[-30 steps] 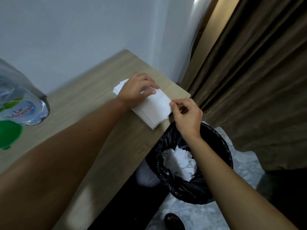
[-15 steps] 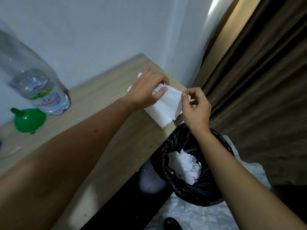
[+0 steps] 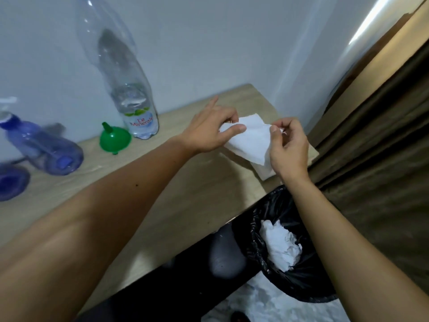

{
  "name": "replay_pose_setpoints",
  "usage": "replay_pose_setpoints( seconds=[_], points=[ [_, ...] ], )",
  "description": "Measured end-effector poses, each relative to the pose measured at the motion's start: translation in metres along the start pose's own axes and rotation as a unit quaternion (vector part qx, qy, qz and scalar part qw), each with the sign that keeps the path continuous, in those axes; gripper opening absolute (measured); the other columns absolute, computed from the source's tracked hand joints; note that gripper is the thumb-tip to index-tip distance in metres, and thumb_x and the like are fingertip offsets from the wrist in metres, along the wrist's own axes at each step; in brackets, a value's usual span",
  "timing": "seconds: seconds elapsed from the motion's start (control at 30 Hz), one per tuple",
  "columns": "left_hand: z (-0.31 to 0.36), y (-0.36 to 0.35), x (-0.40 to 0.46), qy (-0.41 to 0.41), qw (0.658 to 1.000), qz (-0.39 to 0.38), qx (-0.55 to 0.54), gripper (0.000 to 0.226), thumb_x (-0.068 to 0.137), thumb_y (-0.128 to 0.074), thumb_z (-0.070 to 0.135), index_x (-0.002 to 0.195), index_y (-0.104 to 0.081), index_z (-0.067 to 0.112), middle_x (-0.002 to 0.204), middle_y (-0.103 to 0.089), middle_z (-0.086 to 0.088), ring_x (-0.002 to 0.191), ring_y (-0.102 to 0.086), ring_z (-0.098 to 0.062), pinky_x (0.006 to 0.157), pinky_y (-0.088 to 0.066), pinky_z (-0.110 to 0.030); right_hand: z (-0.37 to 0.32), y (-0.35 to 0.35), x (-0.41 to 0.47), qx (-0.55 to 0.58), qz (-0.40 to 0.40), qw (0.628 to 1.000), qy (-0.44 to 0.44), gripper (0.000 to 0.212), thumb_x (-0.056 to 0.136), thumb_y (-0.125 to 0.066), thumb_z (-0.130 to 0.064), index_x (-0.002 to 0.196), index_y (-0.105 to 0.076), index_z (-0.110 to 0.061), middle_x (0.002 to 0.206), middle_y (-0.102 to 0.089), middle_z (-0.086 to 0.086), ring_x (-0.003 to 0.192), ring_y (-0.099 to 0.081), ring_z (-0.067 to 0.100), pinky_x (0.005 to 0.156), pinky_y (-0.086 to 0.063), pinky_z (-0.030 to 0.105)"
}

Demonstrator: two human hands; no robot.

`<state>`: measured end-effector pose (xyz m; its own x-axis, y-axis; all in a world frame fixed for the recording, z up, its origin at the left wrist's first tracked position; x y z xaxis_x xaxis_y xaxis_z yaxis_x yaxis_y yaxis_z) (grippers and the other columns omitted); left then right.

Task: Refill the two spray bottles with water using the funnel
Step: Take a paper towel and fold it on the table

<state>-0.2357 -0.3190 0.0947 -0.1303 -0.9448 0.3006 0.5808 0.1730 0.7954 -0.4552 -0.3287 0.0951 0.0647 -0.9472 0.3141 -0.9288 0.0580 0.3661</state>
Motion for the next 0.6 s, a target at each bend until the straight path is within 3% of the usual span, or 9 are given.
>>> replay_pose_setpoints(
  seconds=[0.1, 0.17, 0.23, 0.37, 0.47, 0.6],
  points=[
    [-0.036, 0.027, -0.049, 0.086, 0.996, 0.003, -0.001, 0.036, 0.099, -0.051, 0.068, 0.087, -0.056, 0.035, 0.080, -0.059, 0.019, 0.109, -0.065, -0.034, 0.119, -0.038, -0.049, -0.014, -0.027, -0.005, 0.026, -0.027, 0.999, 0.000, 0.006, 0.103, -0.058, -0.014, 0.104, -0.059, -0.020, 0.096, -0.064, -0.014, 0.090, -0.059, 0.002, 0.071, -0.046, 0.020],
    [-0.052, 0.049, -0.088, 0.125, 0.992, 0.032, -0.005, 0.044, 0.096, -0.054, 0.065, 0.088, -0.063, 0.023, 0.083, -0.065, 0.007, 0.094, -0.064, -0.029, 0.092, -0.051, -0.046, -0.022, -0.049, -0.014, 0.037, -0.062, 0.997, 0.000, 0.007, 0.103, -0.058, -0.013, 0.103, -0.059, -0.020, 0.097, -0.063, -0.018, 0.094, -0.057, -0.006, 0.069, -0.043, 0.016],
    [-0.063, 0.068, -0.128, 0.165, 0.984, 0.065, -0.027, 0.041, 0.097, -0.063, 0.056, 0.087, -0.065, 0.017, 0.082, -0.067, -0.001, 0.081, -0.061, -0.023, 0.077, -0.049, -0.044, -0.028, -0.075, -0.028, 0.041, -0.105, 0.994, -0.004, 0.005, 0.104, -0.058, -0.014, 0.103, -0.060, -0.018, 0.098, -0.064, -0.019, 0.094, -0.056, -0.007, 0.067, -0.042, 0.012],
    [-0.079, 0.096, -0.211, 0.250, 0.961, 0.108, -0.042, 0.025, 0.098, -0.073, 0.039, 0.090, -0.072, 0.015, 0.089, -0.073, 0.001, 0.082, -0.060, -0.009, 0.072, -0.042, -0.016, -0.041, -0.126, -0.066, 0.032, -0.171, 0.985, -0.001, 0.005, 0.102, -0.059, -0.015, 0.103, -0.063, -0.019, 0.096, -0.066, -0.018, 0.092, -0.057, -0.015, 0.070, -0.042, 0.006],
    [-0.082, 0.107, -0.271, 0.293, 0.942, 0.153, -0.060, 0.023, 0.097, -0.075, 0.039, 0.089, -0.073, 0.018, 0.087, -0.072, 0.008, 0.079, -0.062, -0.005, 0.073, -0.045, -0.019, -0.051, -0.157, -0.096, 0.024, -0.219, 0.975, 0.009, 0.007, 0.101, -0.060, -0.016, 0.100, -0.063, -0.023, 0.094, -0.065, -0.020, 0.089, -0.058, -0.012, 0.075, -0.040, 0.004],
    [-0.083, 0.106, -0.347, 0.372, 0.899, 0.208, -0.098, 0.019, 0.093, -0.079, 0.039, 0.083, -0.073, 0.024, 0.083, -0.074, 0.008, 0.076, -0.063, -0.002, 0.075, -0.050, -0.029, -0.060, -0.192, -0.137, 0.035, -0.273, 0.960, 0.045, 0.011, 0.099, -0.064, -0.013, 0.096, -0.065, -0.024, 0.090, -0.067, -0.017, 0.088, -0.058, 0.002, 0.081, -0.043, 0.013]
  ],
)
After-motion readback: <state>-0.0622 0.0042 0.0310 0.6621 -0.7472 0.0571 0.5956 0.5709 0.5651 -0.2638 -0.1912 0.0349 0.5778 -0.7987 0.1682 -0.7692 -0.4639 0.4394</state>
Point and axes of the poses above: each hand's wrist, its own x-axis towards the middle knuckle, its own y-axis out of the back of the hand, z = x × y, the point moved 5 cm from there along x, towards the middle knuckle
